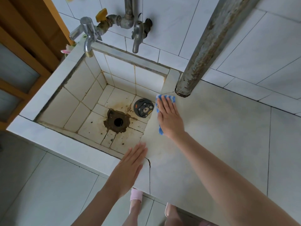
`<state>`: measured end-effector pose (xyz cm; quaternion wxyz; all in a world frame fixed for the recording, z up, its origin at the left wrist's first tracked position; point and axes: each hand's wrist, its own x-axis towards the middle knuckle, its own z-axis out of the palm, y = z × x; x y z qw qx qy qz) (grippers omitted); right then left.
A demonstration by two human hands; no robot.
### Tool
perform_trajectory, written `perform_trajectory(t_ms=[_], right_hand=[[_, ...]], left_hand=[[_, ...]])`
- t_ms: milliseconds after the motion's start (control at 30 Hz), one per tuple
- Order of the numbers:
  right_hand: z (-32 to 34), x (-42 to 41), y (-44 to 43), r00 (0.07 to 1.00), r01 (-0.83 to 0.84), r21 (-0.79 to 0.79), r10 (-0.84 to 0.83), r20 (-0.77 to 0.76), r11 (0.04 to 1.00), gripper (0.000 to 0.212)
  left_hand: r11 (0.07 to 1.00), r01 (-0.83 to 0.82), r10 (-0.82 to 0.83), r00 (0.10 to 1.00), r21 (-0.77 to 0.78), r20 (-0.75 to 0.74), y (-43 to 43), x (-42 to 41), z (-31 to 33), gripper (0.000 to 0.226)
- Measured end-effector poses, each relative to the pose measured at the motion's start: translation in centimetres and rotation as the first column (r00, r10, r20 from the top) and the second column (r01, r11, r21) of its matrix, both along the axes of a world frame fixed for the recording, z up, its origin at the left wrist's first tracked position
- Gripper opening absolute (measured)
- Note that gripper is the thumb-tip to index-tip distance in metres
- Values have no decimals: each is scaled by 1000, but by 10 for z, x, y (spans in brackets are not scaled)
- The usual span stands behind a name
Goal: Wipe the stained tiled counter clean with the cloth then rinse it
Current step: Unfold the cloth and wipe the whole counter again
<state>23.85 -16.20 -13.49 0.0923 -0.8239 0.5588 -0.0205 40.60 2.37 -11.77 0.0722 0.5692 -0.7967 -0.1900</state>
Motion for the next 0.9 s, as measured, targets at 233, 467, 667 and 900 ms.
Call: perform_trajectory(t_ms=[233,467,667,900], right_hand=[[1,16,-69,995,85,54,-82,-63,995,54],[-6,28,-102,985,163,71,-159,-65,984,56],[-10,17,-83,992,81,19,-79,-94,997,60],[-6,-7,-21,995,-93,19,94,-15,995,66]], left_hand=[[1000,-21,20,997,0,-76,-15,-22,2,52],[1000,0,1,997,9,-73,-18,-15,3,52],[1000,-14,15,999,6,-43,-17,-17,6,52],[1000,-26,26,1000,15,12,-21,-23,-3,53]])
